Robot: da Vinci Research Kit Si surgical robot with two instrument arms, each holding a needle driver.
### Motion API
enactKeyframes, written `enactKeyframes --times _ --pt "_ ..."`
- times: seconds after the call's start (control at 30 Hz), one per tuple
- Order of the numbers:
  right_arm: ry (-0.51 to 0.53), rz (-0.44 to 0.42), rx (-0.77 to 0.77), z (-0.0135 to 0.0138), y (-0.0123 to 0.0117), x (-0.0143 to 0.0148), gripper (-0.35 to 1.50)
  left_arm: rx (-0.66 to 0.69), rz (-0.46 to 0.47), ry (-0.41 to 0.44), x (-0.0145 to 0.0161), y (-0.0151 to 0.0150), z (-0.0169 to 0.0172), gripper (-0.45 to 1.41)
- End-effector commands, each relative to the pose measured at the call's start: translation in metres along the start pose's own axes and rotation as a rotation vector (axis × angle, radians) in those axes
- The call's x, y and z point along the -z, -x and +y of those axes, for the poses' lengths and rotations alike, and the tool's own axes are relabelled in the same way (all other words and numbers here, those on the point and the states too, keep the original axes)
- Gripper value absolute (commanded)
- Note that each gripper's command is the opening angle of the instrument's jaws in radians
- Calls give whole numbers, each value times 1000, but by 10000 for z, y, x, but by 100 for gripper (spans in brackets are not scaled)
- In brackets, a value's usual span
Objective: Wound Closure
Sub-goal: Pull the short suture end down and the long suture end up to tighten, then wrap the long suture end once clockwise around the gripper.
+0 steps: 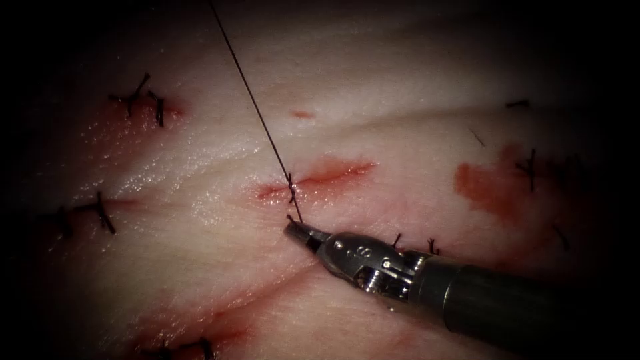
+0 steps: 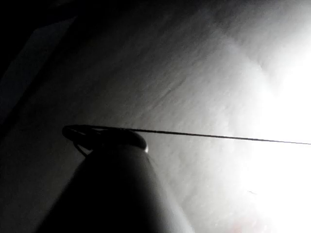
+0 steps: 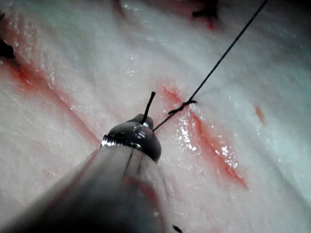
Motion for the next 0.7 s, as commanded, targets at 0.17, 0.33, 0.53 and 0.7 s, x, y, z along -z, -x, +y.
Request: enactKeyframes --times 0.17,0.33,0.53,0.7 --pt "30 151 -45 13 -34 2 7 19 -14 -17 8 -18 18 -45" --pt "34 244 -96 27 -63 22 108 61 6 62 43 -41 47 -45" --pt "17 296 -140 39 -87 48 125 117 65 196 95 -71 86 -45" --pt "-20 308 -147 51 -104 65 78 148 109 335 153 -95 131 -45"
